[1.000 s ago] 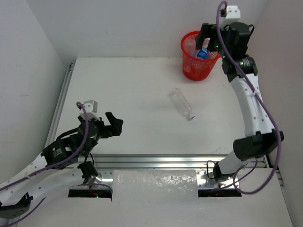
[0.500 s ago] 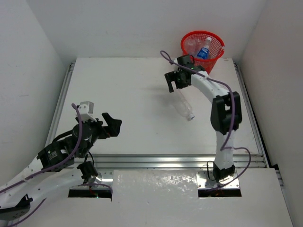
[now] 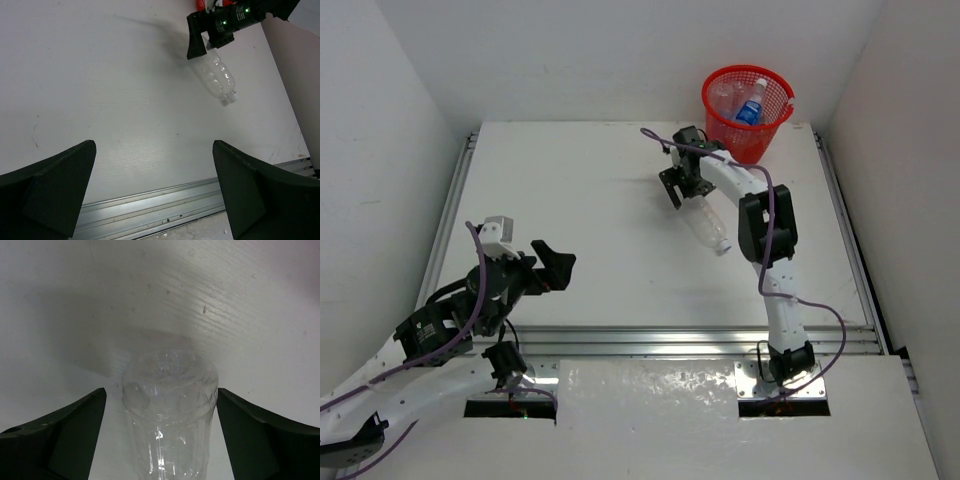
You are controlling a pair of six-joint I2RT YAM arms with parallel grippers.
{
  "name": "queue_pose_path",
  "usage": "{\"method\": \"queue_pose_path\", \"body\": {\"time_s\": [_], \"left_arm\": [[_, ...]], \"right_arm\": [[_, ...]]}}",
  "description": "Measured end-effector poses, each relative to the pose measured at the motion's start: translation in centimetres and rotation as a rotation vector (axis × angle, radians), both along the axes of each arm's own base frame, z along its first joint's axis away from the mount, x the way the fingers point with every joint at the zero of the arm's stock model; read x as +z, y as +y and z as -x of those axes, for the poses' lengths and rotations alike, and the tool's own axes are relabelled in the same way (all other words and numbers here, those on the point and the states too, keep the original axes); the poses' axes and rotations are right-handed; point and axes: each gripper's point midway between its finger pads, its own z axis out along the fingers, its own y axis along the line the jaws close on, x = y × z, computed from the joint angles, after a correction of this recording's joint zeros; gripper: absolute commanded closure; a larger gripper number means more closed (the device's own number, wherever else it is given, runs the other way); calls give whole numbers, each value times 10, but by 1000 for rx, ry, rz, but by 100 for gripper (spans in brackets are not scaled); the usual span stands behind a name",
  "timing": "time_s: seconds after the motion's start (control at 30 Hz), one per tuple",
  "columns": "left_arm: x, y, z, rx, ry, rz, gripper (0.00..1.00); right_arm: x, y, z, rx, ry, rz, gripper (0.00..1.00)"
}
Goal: Put the plastic bottles in the bin
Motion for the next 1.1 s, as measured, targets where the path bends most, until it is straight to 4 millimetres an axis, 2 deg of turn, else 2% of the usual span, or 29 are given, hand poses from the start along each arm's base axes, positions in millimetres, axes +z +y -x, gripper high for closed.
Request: {"method": "queue_pose_path", "body": {"time_s": [0.03,0.07,0.17,0.3,0.4,0.47,0.53,0.63,0.67,0.73,0.77,0.83,0.87,0.93,1.0,1.03,1.1], "left_arm": [[0,0,0,-2,0,1,0],[0,0,0,-3,0,1,0],[0,-1,0,-4,1,1,0],[0,-1,1,-6,-1,5,0],[2,0,1,-6,-7,12,0],[3,0,1,-6,-9,15,0],[3,0,1,-6,-11,17,0],[3,0,1,-6,-12,18,0],[3,0,2,-6,-11,18,0],[3,0,1,-6,-12,18,0],[3,0,1,-6,-12,18,0],[3,0,1,-6,-12,18,0],[3,0,1,-6,-12,18,0],[3,0,1,-6,-11,17,0],[2,0,1,-6,-10,16,0],[2,0,1,-7,-10,15,0],[1,-1,1,-12,-8,12,0]], "right_arm": [[0,-1,0,3,2,3,27],[0,-1,1,4,4,4,43],[0,3,3,11,5,8,67],[5,12,4,30,-17,12,81],[29,26,6,58,-59,-40,82],[62,36,5,71,-122,-104,86],[111,45,5,83,-224,-174,100],[211,45,-1,75,-471,-262,100],[255,40,-3,57,-592,-287,100],[329,21,-8,-5,-805,-335,100],[359,8,-10,-51,-894,-364,100],[413,-36,-19,-184,-1063,-425,100],[429,-63,-26,-261,-1131,-434,100],[444,-110,-43,-394,-1229,-425,100],[438,-150,-66,-512,-1287,-383,100],[428,-163,-80,-556,-1294,-359,100],[406,-172,-107,-610,-1295,-324,100]]}}
